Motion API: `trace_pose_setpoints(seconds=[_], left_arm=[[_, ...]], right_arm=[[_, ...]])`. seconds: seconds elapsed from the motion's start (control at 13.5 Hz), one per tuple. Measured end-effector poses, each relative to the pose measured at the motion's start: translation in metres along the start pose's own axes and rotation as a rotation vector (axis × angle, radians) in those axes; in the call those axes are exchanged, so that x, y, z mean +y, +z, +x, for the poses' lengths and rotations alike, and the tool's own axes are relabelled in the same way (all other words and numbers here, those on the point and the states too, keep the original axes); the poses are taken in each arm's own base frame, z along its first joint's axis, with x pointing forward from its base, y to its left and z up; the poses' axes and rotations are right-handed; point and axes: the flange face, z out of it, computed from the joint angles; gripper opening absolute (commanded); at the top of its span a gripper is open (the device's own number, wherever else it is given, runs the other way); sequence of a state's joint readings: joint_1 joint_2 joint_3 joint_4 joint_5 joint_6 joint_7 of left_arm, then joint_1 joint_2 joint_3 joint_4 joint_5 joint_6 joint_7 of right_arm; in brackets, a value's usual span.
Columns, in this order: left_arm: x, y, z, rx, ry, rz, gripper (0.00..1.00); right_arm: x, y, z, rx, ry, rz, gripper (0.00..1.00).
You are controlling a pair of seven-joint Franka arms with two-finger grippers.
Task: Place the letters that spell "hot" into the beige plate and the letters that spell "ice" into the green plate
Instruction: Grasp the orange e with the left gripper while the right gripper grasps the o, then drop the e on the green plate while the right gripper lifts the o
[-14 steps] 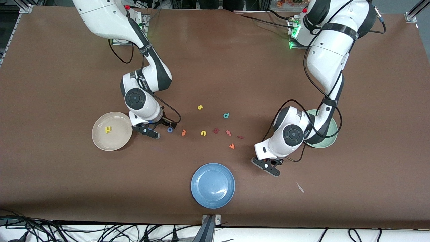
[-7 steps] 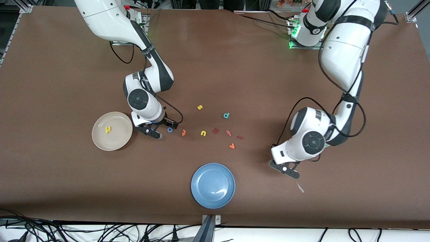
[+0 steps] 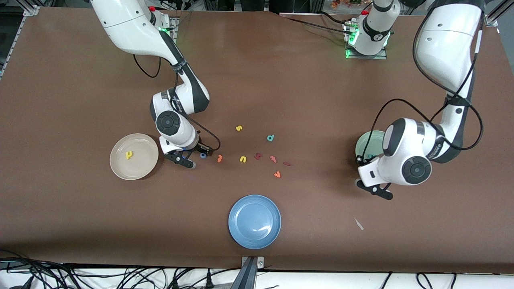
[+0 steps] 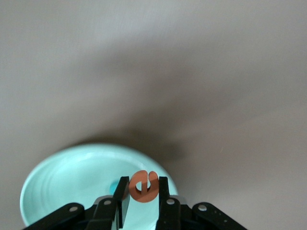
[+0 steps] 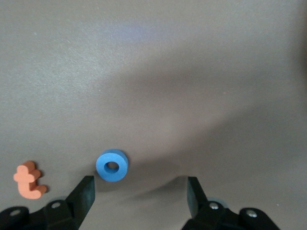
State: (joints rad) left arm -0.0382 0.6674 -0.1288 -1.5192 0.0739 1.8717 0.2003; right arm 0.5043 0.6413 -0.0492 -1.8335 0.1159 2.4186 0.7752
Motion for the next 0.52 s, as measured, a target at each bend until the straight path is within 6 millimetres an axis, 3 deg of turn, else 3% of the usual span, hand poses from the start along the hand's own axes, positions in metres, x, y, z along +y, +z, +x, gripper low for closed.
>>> trace_pose_setpoints(seconds=[0.37, 0.52], left_arm=[[-0.073, 0.044, -0.057, -0.053, 0.034, -0.058, 0.12], [-0.084, 0.070, -0.069, -0.050, 0.033, -0.071, 0.12]], right_arm=[[-0.003, -0.002, 0.002, -0.003, 0.020, 0.016, 0.54], [-0.005, -0.004, 0.003, 0.000, 0.037, 0.020, 0.53]])
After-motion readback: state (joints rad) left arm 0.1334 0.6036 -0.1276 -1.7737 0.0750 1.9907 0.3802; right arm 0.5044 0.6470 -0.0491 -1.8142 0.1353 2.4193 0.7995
